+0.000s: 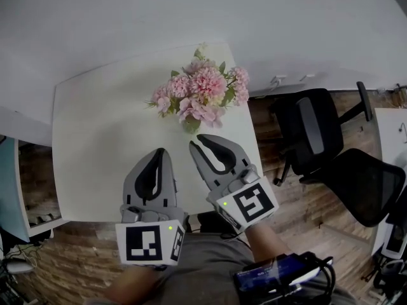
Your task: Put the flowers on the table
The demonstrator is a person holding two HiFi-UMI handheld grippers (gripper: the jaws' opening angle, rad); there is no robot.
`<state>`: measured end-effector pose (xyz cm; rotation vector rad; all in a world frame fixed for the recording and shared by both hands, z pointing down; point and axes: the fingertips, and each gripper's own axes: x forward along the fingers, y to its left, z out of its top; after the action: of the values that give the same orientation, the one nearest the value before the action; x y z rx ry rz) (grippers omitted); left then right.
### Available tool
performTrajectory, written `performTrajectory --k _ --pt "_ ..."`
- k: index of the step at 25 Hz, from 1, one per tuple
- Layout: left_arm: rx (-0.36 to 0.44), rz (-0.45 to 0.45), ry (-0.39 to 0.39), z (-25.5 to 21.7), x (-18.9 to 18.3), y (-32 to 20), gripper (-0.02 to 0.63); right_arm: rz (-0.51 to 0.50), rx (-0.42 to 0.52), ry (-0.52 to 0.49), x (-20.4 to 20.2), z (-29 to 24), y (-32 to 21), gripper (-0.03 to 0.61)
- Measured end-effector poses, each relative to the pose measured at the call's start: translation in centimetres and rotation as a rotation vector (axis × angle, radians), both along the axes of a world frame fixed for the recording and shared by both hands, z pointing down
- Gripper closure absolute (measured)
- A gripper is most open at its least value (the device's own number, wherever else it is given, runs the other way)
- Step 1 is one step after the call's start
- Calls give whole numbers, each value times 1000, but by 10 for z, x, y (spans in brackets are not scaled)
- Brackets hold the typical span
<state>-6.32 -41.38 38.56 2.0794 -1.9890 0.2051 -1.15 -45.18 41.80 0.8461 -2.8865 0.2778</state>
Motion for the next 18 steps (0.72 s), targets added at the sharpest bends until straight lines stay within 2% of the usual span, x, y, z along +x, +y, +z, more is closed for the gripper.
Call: performTrajectory --k 4,7,11,18 --pt "15 -23 -5 -5 -3 7 606 -26 -1 -27 2 -7 16 516" --pt "37 -15 -12 -14 -4 13 606 -11 -14 -30 3 -17 29 549" --pt "80 38 -16 -32 1 27 606 67 -25 -2 3 -36 46 569" --pt "164 119 -12 -62 -4 56 606 186 36 -5 -4 -73 79 571"
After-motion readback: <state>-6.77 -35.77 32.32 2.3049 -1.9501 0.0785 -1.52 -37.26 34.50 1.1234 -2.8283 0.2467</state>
